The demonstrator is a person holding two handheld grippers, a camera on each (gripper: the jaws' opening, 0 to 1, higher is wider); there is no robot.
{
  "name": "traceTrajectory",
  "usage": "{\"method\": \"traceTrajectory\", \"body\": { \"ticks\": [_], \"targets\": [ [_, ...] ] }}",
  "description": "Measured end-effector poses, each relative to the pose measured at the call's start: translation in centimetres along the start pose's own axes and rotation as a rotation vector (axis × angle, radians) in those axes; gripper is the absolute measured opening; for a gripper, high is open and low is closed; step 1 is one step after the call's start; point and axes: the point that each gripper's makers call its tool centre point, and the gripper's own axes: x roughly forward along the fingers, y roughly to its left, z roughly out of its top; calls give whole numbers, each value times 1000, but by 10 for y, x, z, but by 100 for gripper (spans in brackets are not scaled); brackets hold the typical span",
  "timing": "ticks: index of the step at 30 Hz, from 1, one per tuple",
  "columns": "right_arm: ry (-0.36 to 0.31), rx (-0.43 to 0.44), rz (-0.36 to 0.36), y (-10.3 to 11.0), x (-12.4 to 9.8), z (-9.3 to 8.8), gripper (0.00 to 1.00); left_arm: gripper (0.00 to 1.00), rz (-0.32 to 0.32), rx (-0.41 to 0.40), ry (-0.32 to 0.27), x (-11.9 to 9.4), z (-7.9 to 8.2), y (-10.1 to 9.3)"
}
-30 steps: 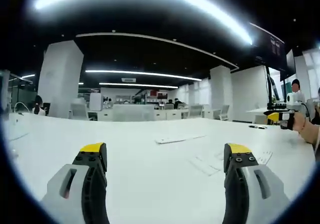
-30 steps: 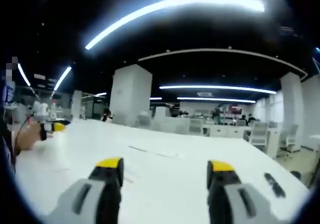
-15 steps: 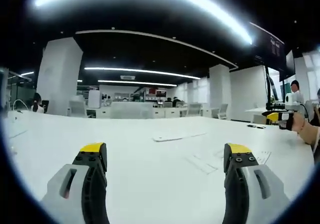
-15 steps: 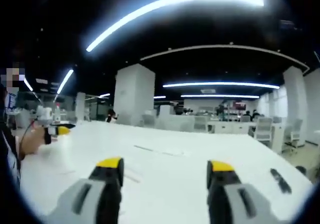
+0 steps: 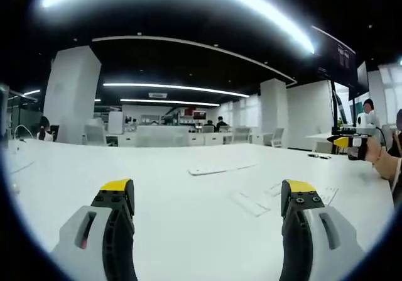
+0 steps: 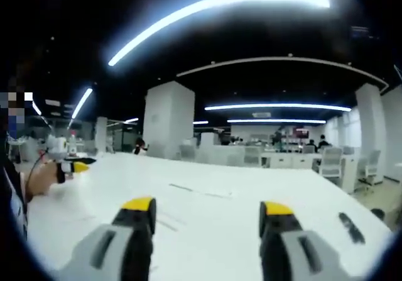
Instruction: Locate the socket holder cover, grip the socket holder cover, clip it into the socket holder slot.
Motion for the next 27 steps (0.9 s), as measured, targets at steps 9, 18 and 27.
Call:
{"method": "traceTrajectory", "body": {
  "ticks": [9,18,27],
  "targets": [
    [1,17,7,1,1,-1,67,95,1,-6,-5,0,1,2],
    [-1,18,18,4,1,1,67,95,10,-4,-1,0,1,5],
    [-10,14,22,6,-1,4,67,95,37,6,-19,-4,6,9]
  ]
}}
